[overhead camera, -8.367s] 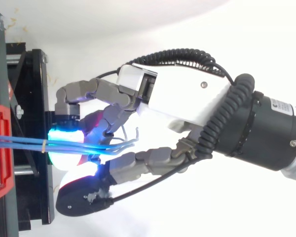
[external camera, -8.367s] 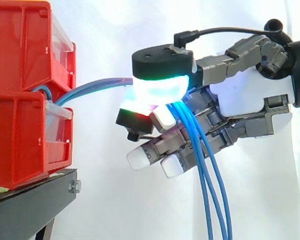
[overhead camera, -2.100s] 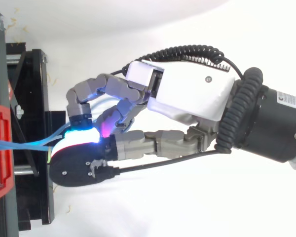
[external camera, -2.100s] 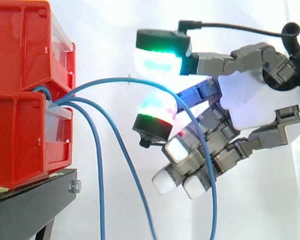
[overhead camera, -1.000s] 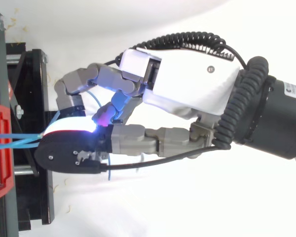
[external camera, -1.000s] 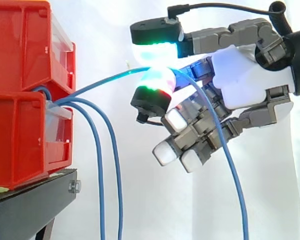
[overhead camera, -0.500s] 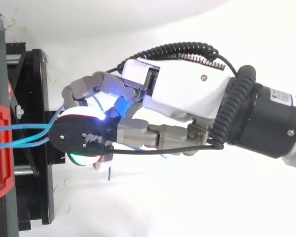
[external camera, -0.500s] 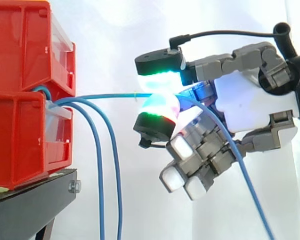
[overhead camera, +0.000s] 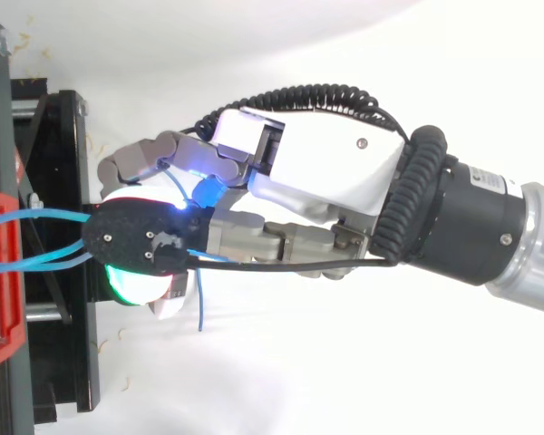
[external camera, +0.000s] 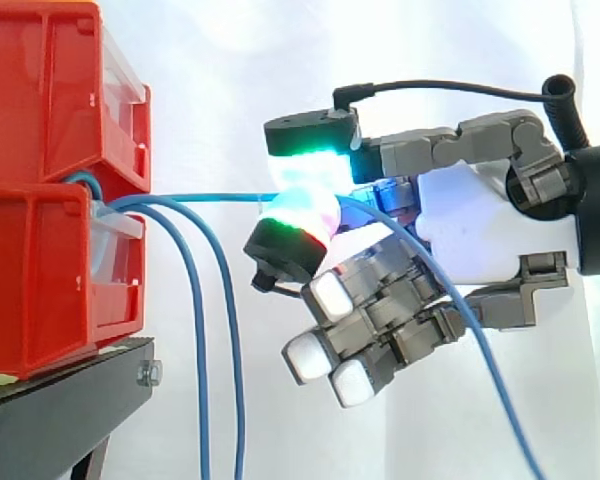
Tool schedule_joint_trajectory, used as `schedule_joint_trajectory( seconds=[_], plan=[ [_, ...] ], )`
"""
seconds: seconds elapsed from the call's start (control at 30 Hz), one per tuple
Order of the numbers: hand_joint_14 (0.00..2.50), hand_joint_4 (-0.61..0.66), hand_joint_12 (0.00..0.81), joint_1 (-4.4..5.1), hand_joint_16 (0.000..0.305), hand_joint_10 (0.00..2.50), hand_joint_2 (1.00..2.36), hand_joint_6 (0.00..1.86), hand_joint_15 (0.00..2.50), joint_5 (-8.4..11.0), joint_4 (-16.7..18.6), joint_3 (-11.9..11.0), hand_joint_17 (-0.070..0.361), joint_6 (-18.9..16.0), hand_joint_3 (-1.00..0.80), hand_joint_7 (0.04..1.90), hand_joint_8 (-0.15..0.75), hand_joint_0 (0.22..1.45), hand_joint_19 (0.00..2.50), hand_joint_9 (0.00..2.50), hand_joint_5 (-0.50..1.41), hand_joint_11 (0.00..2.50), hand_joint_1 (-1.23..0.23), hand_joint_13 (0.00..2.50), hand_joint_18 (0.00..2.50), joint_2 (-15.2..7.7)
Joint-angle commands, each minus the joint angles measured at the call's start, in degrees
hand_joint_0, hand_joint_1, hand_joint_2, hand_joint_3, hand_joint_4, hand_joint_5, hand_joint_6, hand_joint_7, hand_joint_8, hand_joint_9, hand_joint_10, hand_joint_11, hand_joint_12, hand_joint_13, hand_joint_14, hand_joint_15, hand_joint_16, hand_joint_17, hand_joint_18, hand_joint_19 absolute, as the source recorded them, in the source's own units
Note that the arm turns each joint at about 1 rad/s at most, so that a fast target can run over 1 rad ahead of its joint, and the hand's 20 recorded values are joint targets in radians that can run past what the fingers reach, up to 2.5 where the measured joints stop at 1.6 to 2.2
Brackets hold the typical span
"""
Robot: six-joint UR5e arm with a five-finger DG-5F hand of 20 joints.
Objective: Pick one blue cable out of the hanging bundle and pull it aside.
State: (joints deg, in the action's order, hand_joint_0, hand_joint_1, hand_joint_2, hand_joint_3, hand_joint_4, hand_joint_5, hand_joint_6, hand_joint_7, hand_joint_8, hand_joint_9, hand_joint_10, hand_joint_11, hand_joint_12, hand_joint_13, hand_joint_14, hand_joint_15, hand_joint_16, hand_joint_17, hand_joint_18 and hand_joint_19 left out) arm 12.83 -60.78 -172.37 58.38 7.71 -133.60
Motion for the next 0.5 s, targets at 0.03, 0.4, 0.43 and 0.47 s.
schedule_joint_trajectory(
  seconds=[0.03, 0.4, 0.43, 0.47],
  plan=[
    [0.02, 0.01, 0.469, 0.01, 0.068, 0.01, 1.75, 0.89, 0.68, -0.04, 0.1, 0.06, 0.154, 0.11, 0.15, 1.58, 0.388, 0.48, 0.59, 1.24, -0.07, 0.65, -0.53, 1.01, 0.87, -0.09],
    [0.02, 0.15, 0.466, 0.09, 0.068, 0.01, 1.05, 0.91, 0.64, -0.04, 2.47, 2.26, 0.154, 0.11, 0.04, 1.45, 0.374, 0.58, 0.56, 1.13, -0.11, 0.64, -0.82, 0.93, 0.82, 0.0],
    [0.02, 0.17, 0.469, 0.09, 0.069, 0.01, 1.01, 0.91, 0.63, -0.13, 2.56, 2.26, 0.155, 0.11, 0.01, 1.42, 0.376, 0.58, 0.56, 1.13, -0.11, 0.64, -0.82, 0.93, 0.82, 0.0],
    [0.02, 0.19, 0.464, 0.09, 0.068, 0.02, 1.0, 0.91, 0.63, -0.04, 2.65, 2.26, 0.152, 0.11, -0.04, 1.41, 0.371, 0.58, 0.56, 1.12, -0.11, 0.65, -0.8, 0.91, 0.79, 0.0]
  ],
)
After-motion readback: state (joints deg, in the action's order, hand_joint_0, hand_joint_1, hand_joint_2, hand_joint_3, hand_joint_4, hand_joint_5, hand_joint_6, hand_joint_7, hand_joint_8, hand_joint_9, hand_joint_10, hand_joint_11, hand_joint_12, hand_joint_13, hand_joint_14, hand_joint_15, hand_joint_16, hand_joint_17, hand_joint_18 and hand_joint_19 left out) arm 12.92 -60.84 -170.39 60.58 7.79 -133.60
